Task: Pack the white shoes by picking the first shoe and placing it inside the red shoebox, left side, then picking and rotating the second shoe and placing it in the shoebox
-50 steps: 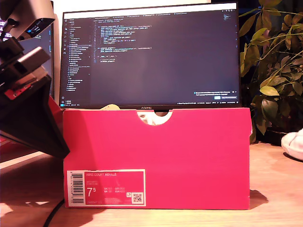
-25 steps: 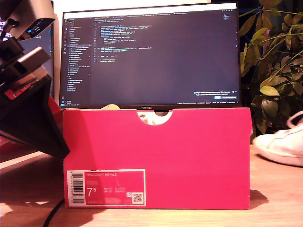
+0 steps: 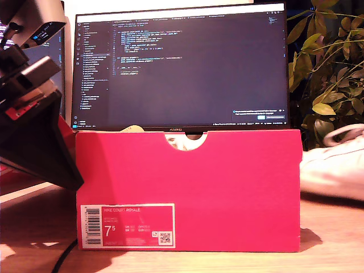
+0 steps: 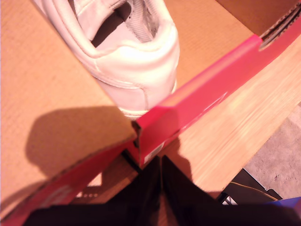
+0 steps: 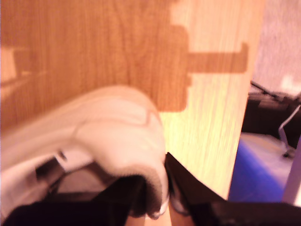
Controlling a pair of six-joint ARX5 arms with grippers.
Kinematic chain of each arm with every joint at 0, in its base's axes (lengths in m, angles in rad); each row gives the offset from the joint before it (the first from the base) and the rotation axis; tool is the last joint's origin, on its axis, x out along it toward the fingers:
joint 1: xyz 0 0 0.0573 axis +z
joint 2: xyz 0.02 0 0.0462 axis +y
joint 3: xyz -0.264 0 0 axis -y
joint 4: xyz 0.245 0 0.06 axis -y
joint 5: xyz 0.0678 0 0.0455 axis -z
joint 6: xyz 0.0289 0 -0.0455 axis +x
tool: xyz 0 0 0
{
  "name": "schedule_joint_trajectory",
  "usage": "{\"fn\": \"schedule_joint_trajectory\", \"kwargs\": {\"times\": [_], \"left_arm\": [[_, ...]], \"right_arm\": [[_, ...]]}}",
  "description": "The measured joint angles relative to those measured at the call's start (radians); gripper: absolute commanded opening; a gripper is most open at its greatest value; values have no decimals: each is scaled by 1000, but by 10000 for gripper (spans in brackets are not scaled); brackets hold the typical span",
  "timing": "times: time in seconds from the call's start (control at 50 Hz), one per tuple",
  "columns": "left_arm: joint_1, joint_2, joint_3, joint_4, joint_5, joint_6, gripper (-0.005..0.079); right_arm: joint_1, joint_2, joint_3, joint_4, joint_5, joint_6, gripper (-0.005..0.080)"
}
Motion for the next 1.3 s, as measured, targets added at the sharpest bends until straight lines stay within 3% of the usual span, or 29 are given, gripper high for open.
{"fn": "schedule_joint_trajectory", "kwargs": {"times": [0.54,0.82,0.98,1.3], "left_arm": [[0,0,0,0,0,0,-19],[0,0,0,0,0,0,-19],[0,0,0,0,0,0,-19],[0,0,0,0,0,0,-19]], "right_arm": [[-11,0,19,-5,38,-46,-13],[-30,-37,129,-37,61,-42,-13],[-30,-48,201,-124,89,-44,-13],[-30,-48,401,-247,131,-251,-13]]}}
